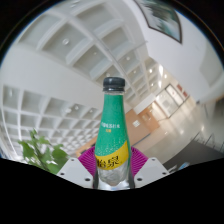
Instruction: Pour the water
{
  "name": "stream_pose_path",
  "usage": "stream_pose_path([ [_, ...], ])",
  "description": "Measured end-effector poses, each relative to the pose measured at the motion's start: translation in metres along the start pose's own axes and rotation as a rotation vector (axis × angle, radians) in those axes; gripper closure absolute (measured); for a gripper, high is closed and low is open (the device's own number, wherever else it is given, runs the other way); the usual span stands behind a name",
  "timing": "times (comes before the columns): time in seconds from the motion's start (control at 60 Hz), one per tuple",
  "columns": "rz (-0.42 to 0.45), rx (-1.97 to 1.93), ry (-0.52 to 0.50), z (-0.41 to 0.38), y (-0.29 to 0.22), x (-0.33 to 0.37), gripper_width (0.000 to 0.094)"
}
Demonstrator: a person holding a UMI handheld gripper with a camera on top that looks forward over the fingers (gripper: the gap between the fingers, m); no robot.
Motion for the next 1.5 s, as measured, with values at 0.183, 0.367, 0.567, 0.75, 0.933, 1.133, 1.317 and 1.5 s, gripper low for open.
stream_pose_path([
  [0.183, -0.236, 0.494, 0.288, 0.078, -0.019, 0.051, 0.0523],
  [0.367, -0.534, 0.613, 0.456, 0.169, 0.044, 0.102, 0.0526],
  [0.567, -0.64, 0.509, 0.532, 0.224, 0.092, 0.14, 0.0526],
  [0.75, -0.647, 0.479, 0.544, 0.238, 0.102, 0.152, 0.0482],
  [0.933, -0.703, 0.438, 0.615, 0.234, 0.098, 0.162, 0.0139],
  [1.133, -0.743, 0.453, 0.642, 0.186, 0.083, 0.172, 0.008],
  [1.317, -0.762, 0.443, 0.71, 0.109, 0.061, 0.202, 0.0081],
  [1.5, -0.764, 0.404, 0.739, 0.021, 0.038, 0.248, 0.0084],
])
Point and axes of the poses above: the point between the fingertips, and its own axes, seen from behind it with the camera up: z to the right, y down, x backward, against the way the camera looks, the point moved 10 cm from there along x, backward, against the way the camera looks, and after that the axes turned 15 degrees about -y, right-handed, at the moved point
